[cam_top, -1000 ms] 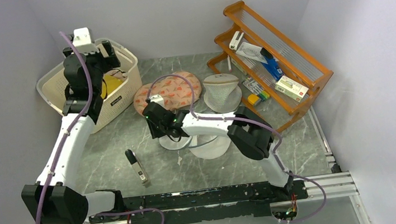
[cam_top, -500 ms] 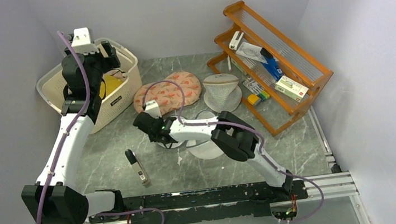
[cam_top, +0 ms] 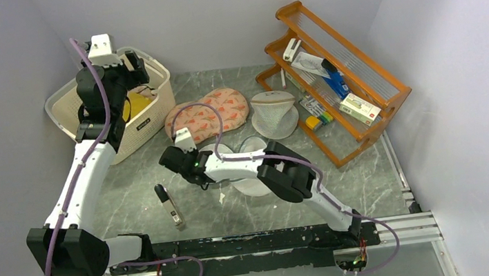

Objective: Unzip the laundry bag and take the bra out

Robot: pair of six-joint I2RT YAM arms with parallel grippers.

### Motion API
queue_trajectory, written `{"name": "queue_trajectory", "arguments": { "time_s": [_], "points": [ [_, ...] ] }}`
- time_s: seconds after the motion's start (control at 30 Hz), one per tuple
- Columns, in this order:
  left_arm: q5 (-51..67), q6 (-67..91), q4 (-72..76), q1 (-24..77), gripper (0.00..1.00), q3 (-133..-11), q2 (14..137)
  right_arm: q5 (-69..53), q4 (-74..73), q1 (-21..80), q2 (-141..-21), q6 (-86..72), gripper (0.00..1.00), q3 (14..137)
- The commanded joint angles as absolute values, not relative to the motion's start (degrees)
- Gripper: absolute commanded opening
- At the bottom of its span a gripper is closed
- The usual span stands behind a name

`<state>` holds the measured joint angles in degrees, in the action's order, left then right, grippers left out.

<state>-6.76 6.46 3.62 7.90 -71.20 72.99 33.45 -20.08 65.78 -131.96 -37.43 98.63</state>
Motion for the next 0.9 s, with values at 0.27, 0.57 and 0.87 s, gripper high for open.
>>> {"name": "queue_trajectory", "arguments": {
  "time_s": [0.27, 0.57, 0.87],
  "points": [
    [-5.3, 6.7, 4.9, 7.3, 0.88, -72.5, 73.2, 17.9, -4.2, 63.7, -107.7, -37.5, 0.0, 82.0],
    [-5.3, 6.8, 5.0, 7.4, 0.87, -72.4, 73.1, 5.3, 20.1, 59.7, -86.6, -46.8, 0.0, 59.4],
    [-5.0, 6.6, 4.7, 8.6, 0.86, -72.7, 74.2, -5.6, 38.6, 54.9, -79.6, -59.3, 0.0, 46.3]
  ]
}}
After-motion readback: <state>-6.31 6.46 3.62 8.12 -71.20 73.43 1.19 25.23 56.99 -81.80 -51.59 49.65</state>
